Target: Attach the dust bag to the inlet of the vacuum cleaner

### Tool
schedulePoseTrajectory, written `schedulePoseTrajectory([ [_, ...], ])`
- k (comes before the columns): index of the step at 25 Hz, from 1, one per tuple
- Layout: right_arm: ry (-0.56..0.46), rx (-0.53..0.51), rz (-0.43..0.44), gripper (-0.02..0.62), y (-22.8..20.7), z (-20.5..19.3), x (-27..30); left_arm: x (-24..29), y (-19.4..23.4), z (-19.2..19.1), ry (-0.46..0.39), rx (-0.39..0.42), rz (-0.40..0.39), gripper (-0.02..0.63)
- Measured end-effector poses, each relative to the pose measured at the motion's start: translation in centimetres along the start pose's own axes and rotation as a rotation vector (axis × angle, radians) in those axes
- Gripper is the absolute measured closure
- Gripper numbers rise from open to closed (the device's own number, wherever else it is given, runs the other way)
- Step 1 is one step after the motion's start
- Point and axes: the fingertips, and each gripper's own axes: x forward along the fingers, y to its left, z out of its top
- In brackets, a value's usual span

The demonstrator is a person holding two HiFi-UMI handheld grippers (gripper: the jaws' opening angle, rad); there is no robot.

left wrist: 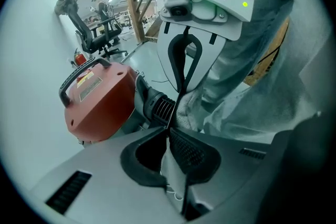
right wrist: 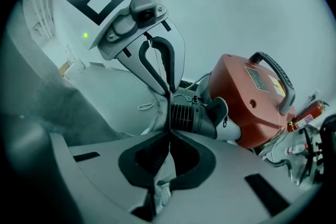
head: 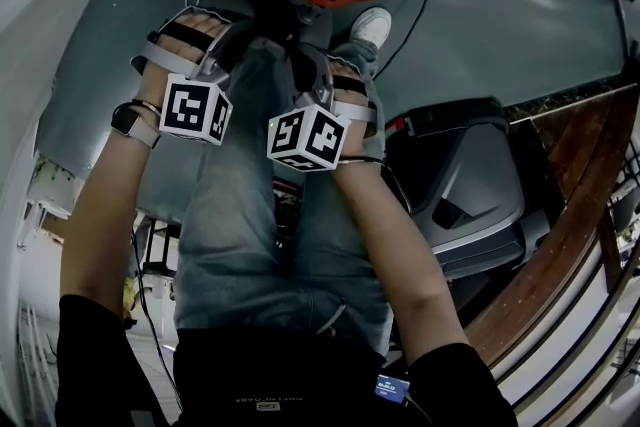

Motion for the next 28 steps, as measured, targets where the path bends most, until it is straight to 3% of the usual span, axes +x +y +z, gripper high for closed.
schedulePoseTrajectory([
  [7, 0.024, 0.132, -0.034, 0.565, 0.1, 0.2, -0.3, 0.1, 0.5, 0.2, 0.022, 0.094, -0.043, 0.574],
  [13, 0.029, 0.193, -0.050, 0.565, -0.5, 0.6, 0.3, 0.8, 1.2, -0.5, 0.016, 0.009, -0.089, 0.574],
  [15, 0.024, 0.197, -0.038, 0.565, -0.6, 0.5, 0.2, 1.1, 1.2, -0.5, 0.020, -0.025, -0.104, 0.572],
  [22, 0.015, 0.149, -0.048, 0.565, -0.3, -0.1, -0.3, 0.8, 0.8, 0.4, 0.061, 0.055, -0.079, 0.574],
  [28, 0.011, 0.206, -0.049, 0.565, -0.6, -0.2, 0.0, 0.3, 1.8, 0.8, 0.045, 0.083, -0.078, 0.577],
])
